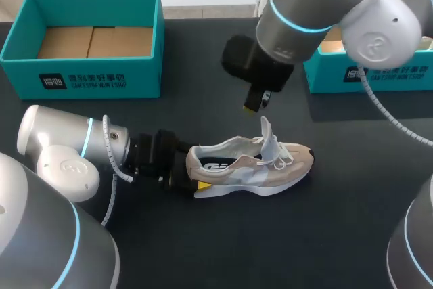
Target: Take the shoe out of the shoebox, open the shoe tongue, remove and reinsert the insole, then place the shoe into the shoebox
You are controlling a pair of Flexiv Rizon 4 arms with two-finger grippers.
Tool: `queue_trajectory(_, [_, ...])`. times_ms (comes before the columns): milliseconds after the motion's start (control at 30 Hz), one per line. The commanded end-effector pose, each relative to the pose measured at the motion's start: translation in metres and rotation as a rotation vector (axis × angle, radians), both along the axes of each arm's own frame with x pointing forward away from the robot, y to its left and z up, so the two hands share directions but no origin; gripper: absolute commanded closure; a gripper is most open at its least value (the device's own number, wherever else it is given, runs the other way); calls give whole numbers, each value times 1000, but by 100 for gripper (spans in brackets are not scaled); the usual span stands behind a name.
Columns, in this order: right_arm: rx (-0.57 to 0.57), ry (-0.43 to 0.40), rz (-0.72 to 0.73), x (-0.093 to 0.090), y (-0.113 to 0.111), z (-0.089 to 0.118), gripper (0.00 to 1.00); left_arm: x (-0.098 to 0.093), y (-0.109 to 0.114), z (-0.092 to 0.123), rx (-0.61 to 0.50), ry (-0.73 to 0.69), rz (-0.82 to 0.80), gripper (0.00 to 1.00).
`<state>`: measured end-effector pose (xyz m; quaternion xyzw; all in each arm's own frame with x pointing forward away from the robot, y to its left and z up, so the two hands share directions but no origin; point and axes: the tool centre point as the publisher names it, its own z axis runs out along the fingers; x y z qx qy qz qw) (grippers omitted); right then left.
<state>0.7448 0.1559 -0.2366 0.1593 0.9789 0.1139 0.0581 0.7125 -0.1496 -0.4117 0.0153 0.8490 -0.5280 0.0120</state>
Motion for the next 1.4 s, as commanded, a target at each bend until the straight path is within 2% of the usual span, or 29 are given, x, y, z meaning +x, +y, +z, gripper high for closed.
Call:
queue_trajectory(33, [-205, 101, 74, 0, 35, -28, 100, 5, -3, -10, 2, -1, 0, 100])
queue_trajectory(200, [-291, 178, 130, -11, 49, -54, 100, 5, -3, -10, 2, -1, 0, 100])
queue_trajectory(333, [-300, 180, 146, -16, 53, -72, 100, 5, -3, -10, 2, -1, 0, 100])
queue_trajectory(433, [-396, 205, 178, -18, 57, -85, 100, 5, -3, -10, 2, -1, 0, 100])
queue_trajectory(633, [-379, 181, 203, -14, 56, -102, 100, 5, -3, -10, 2, -1, 0, 100])
queue_trajectory(833, [-373, 223, 222, -17, 47, -117, 100, 5, -3, -10, 2, -1, 0, 100])
queue_trajectory(1167, [-316, 186, 123, -26, 26, -132, 100, 5, -3, -10, 2, -1, 0, 100])
queue_trajectory(1333, [-308, 168, 101, -24, 19, -133, 100, 5, -3, -10, 2, -1, 0, 100])
queue_trajectory(1367, [-308, 168, 99, -24, 18, -134, 78, 5, -3, -10, 2, -1, 0, 100])
queue_trajectory(1400, [-308, 167, 99, -23, 18, -134, 64, 5, -3, -10, 2, -1, 0, 100])
